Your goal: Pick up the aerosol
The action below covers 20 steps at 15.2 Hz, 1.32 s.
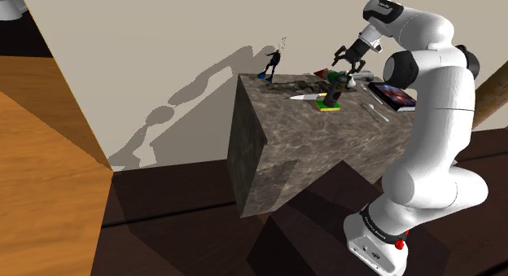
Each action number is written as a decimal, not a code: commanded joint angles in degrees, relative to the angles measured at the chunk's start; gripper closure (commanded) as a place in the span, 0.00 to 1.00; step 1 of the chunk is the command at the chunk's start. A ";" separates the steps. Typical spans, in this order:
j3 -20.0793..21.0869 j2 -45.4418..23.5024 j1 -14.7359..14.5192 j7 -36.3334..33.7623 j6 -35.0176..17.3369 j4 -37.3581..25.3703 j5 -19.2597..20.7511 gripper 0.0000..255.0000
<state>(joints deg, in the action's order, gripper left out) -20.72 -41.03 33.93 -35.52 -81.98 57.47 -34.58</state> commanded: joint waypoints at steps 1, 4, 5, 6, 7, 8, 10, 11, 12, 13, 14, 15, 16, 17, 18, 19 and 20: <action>-0.33 -2.79 2.43 -2.54 0.54 -2.85 -1.44 0.00; -0.77 -5.82 5.52 -5.78 0.82 -5.58 -3.11 0.00; -0.82 -5.72 5.30 -5.41 0.09 -4.62 -3.08 0.00; -0.86 -5.65 5.09 -5.05 -0.62 -3.73 -3.06 0.00; -0.89 -5.62 4.90 -4.70 -1.31 -2.88 -3.06 0.00; -0.92 -5.60 4.72 -4.37 -1.98 -2.08 -3.06 0.00; -0.96 -5.65 4.39 -3.72 -3.29 -0.60 -3.09 0.00; -0.97 -5.70 4.25 -3.40 -3.92 0.08 -3.12 0.00; -0.97 -5.74 4.17 -3.23 -4.28 0.45 -3.14 0.00; -0.97 -5.74 4.17 -3.23 -4.29 0.46 -3.14 0.00; -0.97 -5.70 4.10 -3.23 -4.37 0.58 -3.13 1.00; -0.99 -5.59 4.04 -3.21 -4.43 0.76 -3.12 1.00; -0.99 -5.57 4.04 -3.20 -4.43 0.78 -3.12 1.00; -1.00 -5.55 4.03 -3.19 -4.45 0.83 -3.11 1.00; -1.00 -5.53 4.01 -3.20 -4.46 0.85 -3.11 1.00; -1.00 -5.53 4.01 -3.19 -4.46 0.86 -3.11 1.00; -1.00 -5.54 4.02 -3.19 -4.46 0.85 -3.11 1.00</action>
<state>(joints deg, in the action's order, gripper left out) -21.73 -46.54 37.96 -38.72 -86.41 58.30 -37.69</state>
